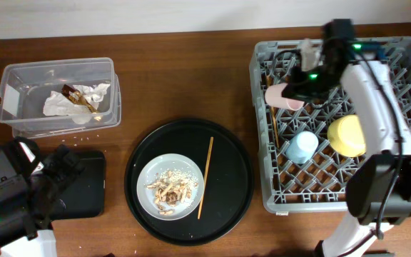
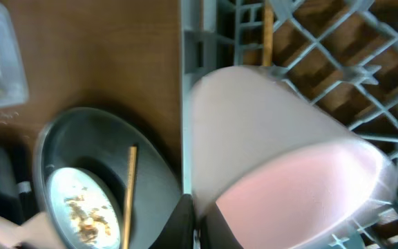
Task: Sort waste into correct bins and load items into the dishwasher rack
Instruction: 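Carry the pink cup into the rack and set it down upside down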
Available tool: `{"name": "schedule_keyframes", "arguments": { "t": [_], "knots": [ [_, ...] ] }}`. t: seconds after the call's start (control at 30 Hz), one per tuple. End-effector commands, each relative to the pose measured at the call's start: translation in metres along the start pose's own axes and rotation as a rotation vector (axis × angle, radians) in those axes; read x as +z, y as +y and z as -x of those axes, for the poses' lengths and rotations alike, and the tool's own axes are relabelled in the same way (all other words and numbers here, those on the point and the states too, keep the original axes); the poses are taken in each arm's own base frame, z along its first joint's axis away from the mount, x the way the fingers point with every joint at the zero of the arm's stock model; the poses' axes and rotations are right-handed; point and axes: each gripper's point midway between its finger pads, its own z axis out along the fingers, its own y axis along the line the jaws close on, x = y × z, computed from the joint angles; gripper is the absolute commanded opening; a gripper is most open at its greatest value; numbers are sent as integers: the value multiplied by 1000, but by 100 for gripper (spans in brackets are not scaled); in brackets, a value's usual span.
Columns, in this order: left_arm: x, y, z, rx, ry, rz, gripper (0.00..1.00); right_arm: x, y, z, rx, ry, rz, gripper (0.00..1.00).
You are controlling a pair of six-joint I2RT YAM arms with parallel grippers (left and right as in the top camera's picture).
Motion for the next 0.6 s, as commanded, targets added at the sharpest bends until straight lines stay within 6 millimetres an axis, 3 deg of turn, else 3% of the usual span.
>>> {"name": "schedule_keyframes", "arguments": {
  "t": [0.0,0.1,0.23,0.3,0.37,0.47,0.57],
  "knots": [
    [-4,1,5,-1,-19,4,99,-18,-7,-2,39,-6,248,4],
    [-4,1,5,-1,-19,4,99,-45,8,-2,-30,-62,480,4],
    [-4,1,5,-1,-19,4,99,-54,29,-5,-70,-105,674,4],
    [-4,1,5,-1,-19,4,99,-46,25,-4,-81,-134,721,4],
    [-4,1,5,-1,-19,4,99,-25,8,1,2,-148,781,4],
    [-4,1,5,-1,-19,4,99,-13,3,8,16,-176,917,4],
    [-4,1,5,-1,-19,4,99,8,-14,6,47,-147,850,4]
  ]
}}
